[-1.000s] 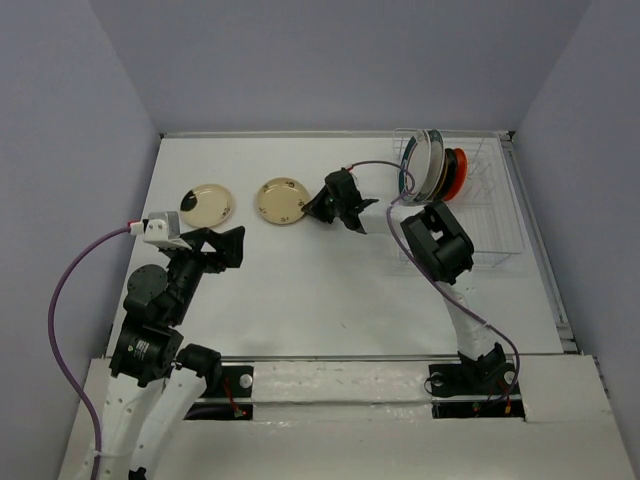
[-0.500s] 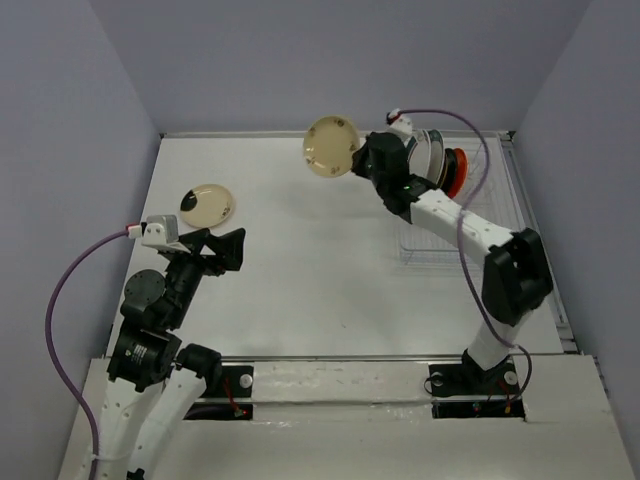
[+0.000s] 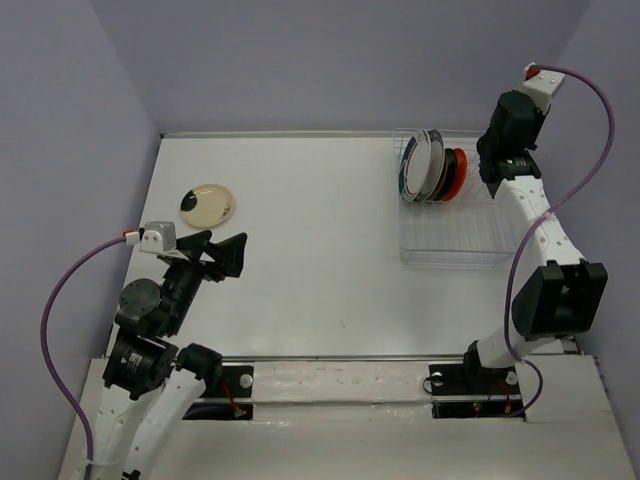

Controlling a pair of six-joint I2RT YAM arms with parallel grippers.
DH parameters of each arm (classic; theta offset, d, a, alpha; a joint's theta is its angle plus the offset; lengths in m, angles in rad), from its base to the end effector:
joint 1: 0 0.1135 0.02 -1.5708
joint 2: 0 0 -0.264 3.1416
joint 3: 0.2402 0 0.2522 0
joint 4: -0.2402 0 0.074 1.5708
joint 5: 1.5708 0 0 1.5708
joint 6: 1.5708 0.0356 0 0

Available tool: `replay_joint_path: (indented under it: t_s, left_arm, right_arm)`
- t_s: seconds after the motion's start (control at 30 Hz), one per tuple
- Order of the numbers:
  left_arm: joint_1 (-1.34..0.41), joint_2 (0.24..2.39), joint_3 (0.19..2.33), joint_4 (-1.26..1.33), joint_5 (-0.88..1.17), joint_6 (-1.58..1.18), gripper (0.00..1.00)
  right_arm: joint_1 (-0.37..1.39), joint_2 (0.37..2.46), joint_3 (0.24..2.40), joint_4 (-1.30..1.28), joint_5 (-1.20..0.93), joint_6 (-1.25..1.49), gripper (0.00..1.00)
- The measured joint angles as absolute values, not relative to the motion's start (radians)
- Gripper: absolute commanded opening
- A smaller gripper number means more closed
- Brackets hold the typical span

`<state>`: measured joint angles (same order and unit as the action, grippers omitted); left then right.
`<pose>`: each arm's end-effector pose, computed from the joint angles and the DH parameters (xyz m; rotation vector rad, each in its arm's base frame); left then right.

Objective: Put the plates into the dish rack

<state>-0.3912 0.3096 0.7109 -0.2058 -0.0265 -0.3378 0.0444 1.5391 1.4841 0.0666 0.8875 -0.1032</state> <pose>0.0726 -0.0289 0.3661 0.0148 1.4004 -0.5904 0.3569 -0.0118 0.4249 0.5894 1.4997 -0.7332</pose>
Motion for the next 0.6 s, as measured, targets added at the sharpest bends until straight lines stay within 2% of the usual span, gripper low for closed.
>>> replay_joint_path:
  t_s: [0.23,0.6]
  left_arm:
    - [-0.413,0.298,0.711,-0.206,-0.027,-0.337,0.99]
    - [-0.431,0.297,0.711,-0.207,-0.048,-0.337,0.99]
  right_arm:
    - [0.053,1.666,1.448,0.052,0.853,-0.240,0.07]
    - [0.060,1.676,1.306,0.007,0.795,-0.211,0.07]
